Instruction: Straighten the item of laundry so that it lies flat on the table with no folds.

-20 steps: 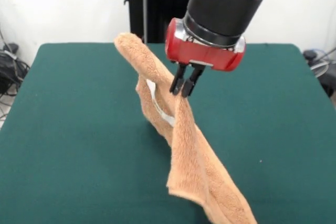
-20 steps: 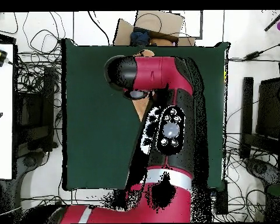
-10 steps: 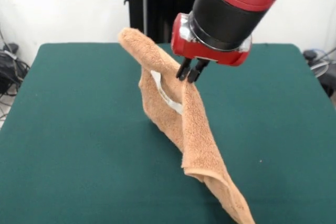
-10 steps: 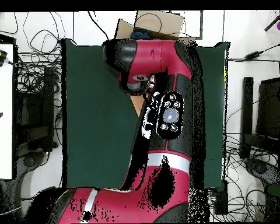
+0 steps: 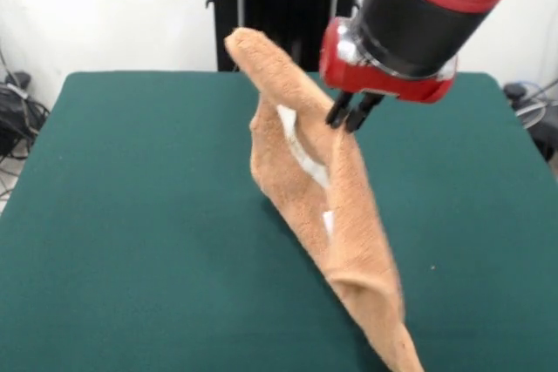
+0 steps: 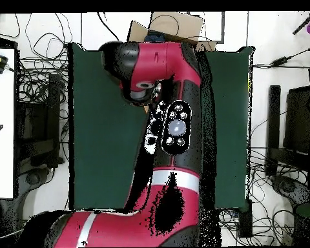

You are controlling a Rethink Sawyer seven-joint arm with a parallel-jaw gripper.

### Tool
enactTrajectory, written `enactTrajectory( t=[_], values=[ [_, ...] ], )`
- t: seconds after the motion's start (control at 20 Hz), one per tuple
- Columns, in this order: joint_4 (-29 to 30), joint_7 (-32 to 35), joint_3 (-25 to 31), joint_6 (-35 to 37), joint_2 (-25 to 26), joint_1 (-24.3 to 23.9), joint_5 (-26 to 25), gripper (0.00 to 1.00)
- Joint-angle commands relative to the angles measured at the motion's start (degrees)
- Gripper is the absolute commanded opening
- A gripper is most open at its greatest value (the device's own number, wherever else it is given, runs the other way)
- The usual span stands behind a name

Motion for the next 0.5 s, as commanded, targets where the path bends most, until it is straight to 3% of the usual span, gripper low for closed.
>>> enactTrajectory(
  t=[0.05, 0.25, 0.5],
  values=[
    [30.79, 25.76, -0.31, -16.81, -8.53, 5.66, 7.23, 0.0],
    [38.37, 32.04, -2.52, -26.46, -9.08, 8.74, 11.02, 0.0],
    [41.98, 31.06, -3.58, -32.7, -8.41, 10.51, 12.81, 0.0]
  ],
)
